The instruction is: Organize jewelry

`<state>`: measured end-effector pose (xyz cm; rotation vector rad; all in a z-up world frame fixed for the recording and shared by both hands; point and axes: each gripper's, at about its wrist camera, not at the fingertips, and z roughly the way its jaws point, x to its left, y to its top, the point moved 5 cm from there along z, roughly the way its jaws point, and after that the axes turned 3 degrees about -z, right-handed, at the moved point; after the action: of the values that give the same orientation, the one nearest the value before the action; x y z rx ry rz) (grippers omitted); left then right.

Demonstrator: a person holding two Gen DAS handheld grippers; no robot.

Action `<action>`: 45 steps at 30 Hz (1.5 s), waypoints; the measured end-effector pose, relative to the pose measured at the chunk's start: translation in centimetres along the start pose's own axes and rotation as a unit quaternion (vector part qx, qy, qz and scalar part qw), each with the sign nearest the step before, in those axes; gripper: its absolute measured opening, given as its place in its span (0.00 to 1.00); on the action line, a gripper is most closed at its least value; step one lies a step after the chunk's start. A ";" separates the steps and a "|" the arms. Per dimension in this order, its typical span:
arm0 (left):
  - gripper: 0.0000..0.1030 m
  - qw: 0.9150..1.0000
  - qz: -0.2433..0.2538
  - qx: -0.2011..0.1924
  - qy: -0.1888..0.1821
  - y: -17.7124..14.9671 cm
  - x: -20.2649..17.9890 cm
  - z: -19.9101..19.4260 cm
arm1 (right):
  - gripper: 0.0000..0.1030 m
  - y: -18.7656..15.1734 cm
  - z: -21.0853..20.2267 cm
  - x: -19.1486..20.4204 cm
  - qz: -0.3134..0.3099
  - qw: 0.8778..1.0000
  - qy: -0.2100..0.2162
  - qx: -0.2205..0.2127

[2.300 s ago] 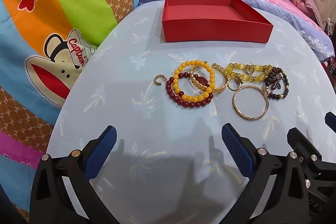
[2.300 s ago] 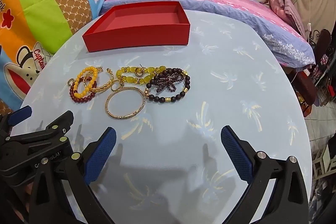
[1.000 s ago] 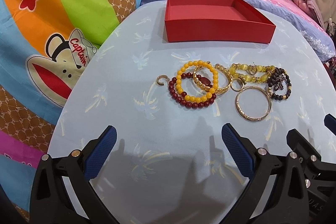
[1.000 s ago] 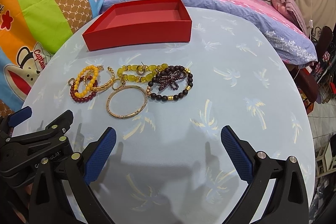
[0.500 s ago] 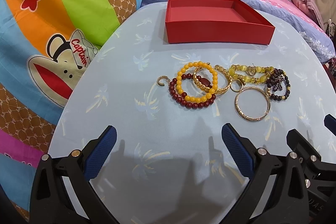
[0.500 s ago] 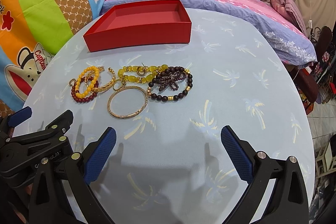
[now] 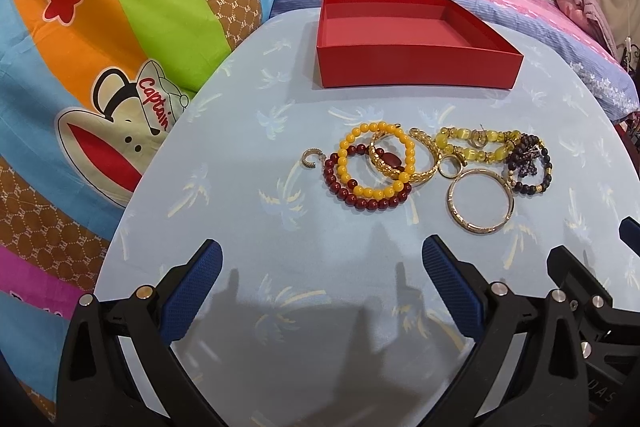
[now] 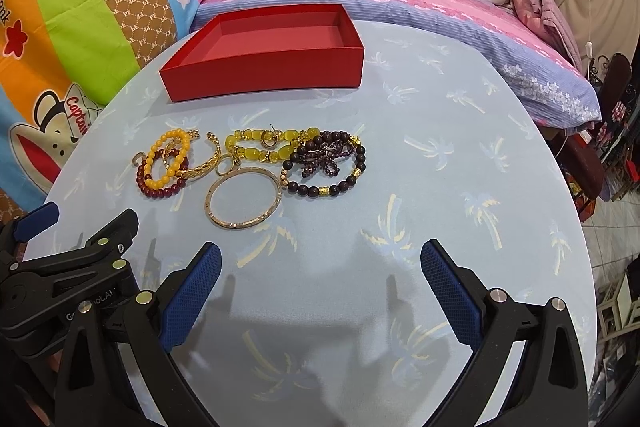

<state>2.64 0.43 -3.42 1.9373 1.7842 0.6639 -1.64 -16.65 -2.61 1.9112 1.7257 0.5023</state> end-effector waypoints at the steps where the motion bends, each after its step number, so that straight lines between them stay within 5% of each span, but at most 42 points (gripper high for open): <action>1: 0.93 1.000 0.000 -0.001 0.000 0.0 0.0 0.0 | 0.94 0.0 -0.1 0.0 0.000 1.000 -0.001 -0.001; 45: 0.93 1.000 -0.015 -0.003 -0.013 0.8 0.9 0.3 | 0.94 0.8 0.0 1.1 -0.013 1.000 0.005 -0.016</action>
<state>3.53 1.26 -3.14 1.9031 1.7903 0.6308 -0.85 -15.65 -2.24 1.8638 1.7376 0.5278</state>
